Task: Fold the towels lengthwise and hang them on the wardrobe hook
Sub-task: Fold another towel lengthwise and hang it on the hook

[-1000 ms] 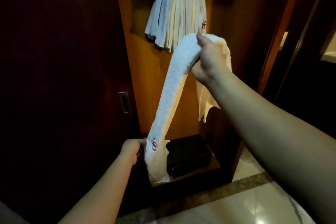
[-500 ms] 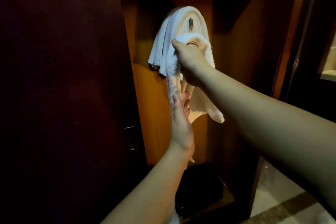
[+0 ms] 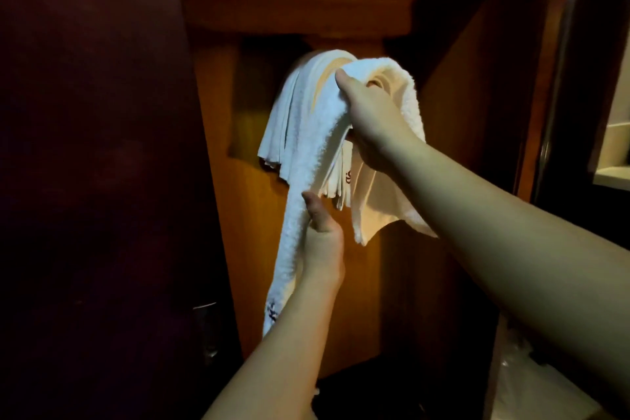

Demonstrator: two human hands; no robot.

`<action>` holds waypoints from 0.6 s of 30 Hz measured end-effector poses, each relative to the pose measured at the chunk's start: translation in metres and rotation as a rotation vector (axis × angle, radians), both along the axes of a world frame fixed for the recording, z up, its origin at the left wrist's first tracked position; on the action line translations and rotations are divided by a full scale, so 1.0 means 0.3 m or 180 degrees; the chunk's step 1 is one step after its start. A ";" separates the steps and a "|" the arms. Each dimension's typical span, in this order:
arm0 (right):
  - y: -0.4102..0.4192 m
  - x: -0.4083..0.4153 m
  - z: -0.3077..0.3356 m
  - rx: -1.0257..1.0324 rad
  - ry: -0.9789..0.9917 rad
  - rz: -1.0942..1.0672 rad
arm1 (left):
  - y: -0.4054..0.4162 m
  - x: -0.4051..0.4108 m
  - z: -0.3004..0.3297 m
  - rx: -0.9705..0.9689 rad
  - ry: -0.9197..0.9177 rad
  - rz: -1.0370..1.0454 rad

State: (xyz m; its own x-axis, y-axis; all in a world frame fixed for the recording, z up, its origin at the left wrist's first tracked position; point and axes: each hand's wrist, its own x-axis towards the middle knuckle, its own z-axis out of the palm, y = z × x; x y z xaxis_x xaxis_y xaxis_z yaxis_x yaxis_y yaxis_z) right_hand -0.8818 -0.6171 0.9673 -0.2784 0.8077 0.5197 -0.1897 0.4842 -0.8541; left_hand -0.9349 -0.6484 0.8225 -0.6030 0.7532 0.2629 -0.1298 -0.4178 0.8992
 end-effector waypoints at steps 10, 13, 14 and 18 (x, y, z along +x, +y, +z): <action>0.442 0.184 -0.041 0.0712 -0.0801 -0.0703 | 0.208 -0.084 0.238 0.0584 0.0400 0.0461; 0.576 0.205 -0.002 0.0631 -0.0698 -0.0666 | 0.299 -0.125 0.306 0.0238 0.0831 0.0598; 0.626 0.209 0.015 0.0590 -0.0645 -0.0604 | 0.338 -0.146 0.327 0.0209 0.0925 0.0619; 0.781 0.196 0.054 0.0298 -0.0430 -0.0333 | 0.421 -0.189 0.425 0.0190 0.1047 0.0694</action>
